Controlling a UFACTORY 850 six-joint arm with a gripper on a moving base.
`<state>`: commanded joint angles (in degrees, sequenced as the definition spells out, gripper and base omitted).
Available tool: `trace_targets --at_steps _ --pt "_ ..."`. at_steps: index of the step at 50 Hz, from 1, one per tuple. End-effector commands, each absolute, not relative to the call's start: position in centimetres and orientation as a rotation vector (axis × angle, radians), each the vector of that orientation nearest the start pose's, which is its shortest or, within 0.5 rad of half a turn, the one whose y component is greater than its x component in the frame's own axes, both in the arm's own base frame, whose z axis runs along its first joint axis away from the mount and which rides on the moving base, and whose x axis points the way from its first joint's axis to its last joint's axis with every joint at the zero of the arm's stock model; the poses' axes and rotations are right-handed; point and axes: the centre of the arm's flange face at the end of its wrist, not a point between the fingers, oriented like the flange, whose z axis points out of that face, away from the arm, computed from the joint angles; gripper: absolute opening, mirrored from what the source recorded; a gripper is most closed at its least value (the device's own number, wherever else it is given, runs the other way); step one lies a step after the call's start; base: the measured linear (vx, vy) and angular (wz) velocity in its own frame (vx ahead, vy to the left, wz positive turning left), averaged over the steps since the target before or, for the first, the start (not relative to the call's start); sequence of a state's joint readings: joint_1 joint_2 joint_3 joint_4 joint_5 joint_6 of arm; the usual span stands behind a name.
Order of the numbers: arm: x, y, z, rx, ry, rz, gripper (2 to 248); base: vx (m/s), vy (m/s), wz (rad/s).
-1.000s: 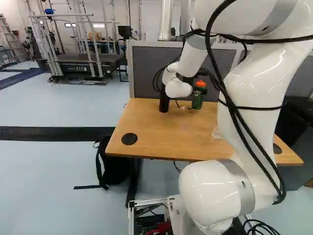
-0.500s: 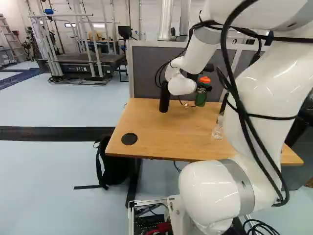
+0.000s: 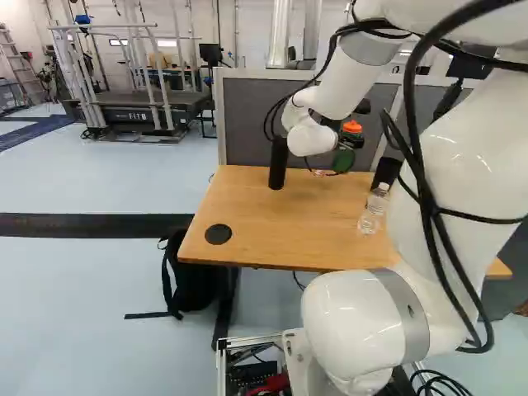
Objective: Pick up the green bottle from the table
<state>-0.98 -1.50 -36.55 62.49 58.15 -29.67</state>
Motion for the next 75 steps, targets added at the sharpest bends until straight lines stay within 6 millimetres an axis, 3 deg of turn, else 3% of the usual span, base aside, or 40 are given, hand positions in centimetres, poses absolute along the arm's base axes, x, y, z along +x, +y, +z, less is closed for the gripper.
trace_targets --at_steps 16,49,75 --pt "42.6 -7.5 48.6 1.859 -0.951 1.578 122 0.000 0.000 0.000" --pt "40.8 -7.5 48.6 1.856 -0.953 1.580 122 0.000 0.000 0.000" --pt "40.7 -7.5 48.6 1.858 -0.950 1.582 122 0.000 0.000 0.000"
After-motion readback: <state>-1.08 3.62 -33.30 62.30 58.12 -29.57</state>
